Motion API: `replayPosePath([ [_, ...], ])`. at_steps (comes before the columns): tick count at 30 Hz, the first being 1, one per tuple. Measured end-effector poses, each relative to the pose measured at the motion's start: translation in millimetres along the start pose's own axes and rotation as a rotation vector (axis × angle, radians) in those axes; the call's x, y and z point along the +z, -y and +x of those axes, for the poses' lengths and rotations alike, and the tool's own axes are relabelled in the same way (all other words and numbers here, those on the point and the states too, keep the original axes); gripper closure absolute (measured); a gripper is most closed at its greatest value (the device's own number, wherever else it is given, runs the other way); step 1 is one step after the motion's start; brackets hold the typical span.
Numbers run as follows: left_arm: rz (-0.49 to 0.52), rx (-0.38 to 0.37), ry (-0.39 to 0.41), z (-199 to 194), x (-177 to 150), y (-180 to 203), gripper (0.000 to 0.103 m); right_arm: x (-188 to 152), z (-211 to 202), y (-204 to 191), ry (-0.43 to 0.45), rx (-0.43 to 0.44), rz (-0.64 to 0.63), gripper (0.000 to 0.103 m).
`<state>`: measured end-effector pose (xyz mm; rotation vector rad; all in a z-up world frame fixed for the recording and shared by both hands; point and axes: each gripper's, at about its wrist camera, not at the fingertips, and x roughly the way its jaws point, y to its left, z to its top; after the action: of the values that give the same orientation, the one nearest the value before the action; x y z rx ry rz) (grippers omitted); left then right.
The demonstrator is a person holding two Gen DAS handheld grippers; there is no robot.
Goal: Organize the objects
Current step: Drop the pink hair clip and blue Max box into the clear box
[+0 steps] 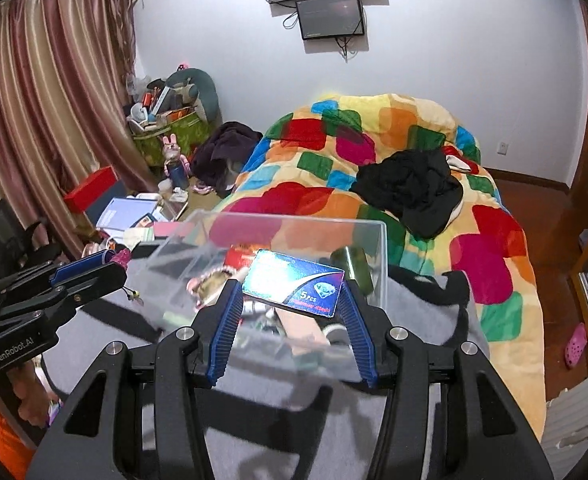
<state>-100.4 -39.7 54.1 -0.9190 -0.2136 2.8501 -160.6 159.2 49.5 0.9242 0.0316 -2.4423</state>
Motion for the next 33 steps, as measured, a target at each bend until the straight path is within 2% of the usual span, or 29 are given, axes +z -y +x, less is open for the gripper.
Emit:
replayPosePath([
  [10,-0.075,0.041,-0.092,54,-4,-27,0.074,-1,57,-1,-0.117,0.002,0.005,0.056],
  [17,-0.088,0.022,-0.156,76,-16,-30,0.074,-10,88,-2,-0.195,0.007,-0.011,0.055],
  [20,-0.081,0.018,-0.161,76,-17,-28,0.062,-11,90,-3,-0.201,0.002,-0.014,0.055],
  [22,-0.082,0.008,-0.154,74,-18,-27,0.052,-10,88,-3,-0.208,0.013,-0.017,0.051],
  [24,-0.069,0.013,-0.141,70,-18,-24,0.05,-10,83,-3,-0.199,0.023,-0.019,0.043],
  [29,-0.042,0.031,-0.117,57,-17,-17,0.049,-9,67,-7,-0.159,0.011,-0.049,0.042],
  [33,-0.027,0.06,-0.064,38,-18,-13,0.035,-9,47,-9,-0.108,0.019,-0.053,0.041],
])
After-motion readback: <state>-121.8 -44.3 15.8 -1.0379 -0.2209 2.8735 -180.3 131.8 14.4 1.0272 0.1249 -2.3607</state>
